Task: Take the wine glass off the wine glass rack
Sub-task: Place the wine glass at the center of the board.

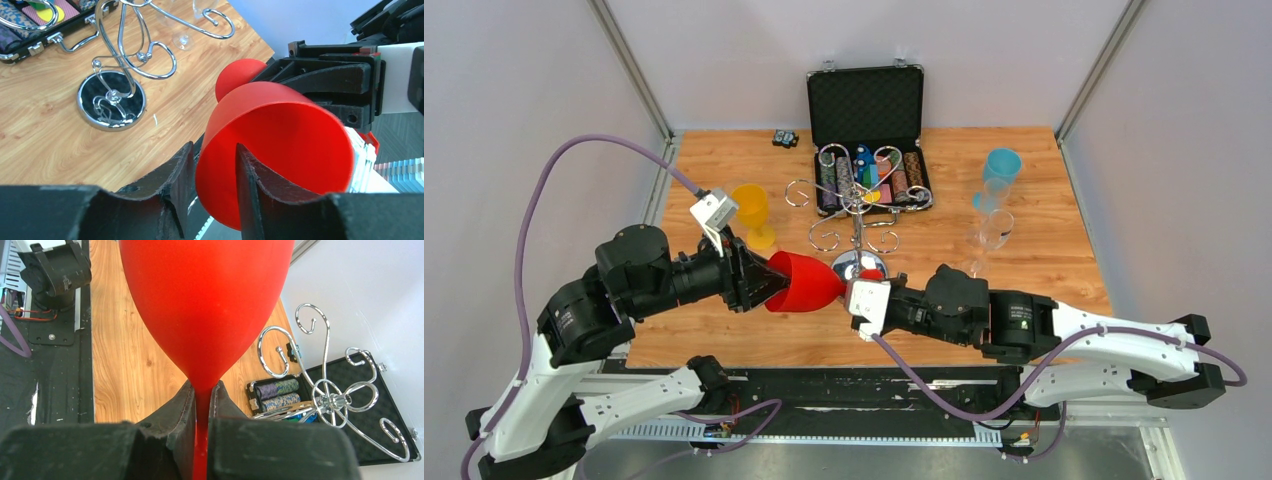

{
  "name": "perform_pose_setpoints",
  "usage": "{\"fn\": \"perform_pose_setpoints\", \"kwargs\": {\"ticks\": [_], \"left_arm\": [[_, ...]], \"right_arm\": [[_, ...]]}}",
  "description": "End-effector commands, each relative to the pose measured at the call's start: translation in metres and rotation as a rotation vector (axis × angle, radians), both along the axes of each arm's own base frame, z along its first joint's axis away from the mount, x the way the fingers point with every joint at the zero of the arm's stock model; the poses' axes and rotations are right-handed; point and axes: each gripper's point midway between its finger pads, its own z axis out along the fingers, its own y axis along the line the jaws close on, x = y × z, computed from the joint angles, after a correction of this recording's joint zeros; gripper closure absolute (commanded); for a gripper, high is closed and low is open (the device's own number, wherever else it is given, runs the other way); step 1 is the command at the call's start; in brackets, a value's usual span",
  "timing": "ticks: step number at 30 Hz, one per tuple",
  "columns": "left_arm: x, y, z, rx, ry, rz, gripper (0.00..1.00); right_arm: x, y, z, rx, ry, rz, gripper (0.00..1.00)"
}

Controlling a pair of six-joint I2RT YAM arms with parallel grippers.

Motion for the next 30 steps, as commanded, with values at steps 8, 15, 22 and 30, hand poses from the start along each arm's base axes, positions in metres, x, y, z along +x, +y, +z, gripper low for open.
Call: {"fn": "perform_pose_setpoints", "kwargs": {"ticks": [8, 15, 22, 30], "left_arm": [[0.0, -0.006, 0.006, -0.02, -0.012, -0.02, 0.72], [0.007, -0.012, -0.005, 0.016, 0.0, -0.017, 1.0], [0.017, -0.016, -0.018, 0.068, 0.004, 0.003, 1.0], [0.034, -0.02, -0.041, 0.107, 0.053, 0.005, 1.0]], "right_arm": [[0.006, -0.004, 0.001, 0.033, -0.026, -0.045, 1.0], [0.008, -0.005, -0.004, 0.028, -0.032, -0.057, 1.0], [0.012, -0.01, -0.014, 0.021, -0.032, -0.086, 0.93], [0.016, -0.027, -0.018, 0.049, -0.014, -0.133, 0.51]]}}
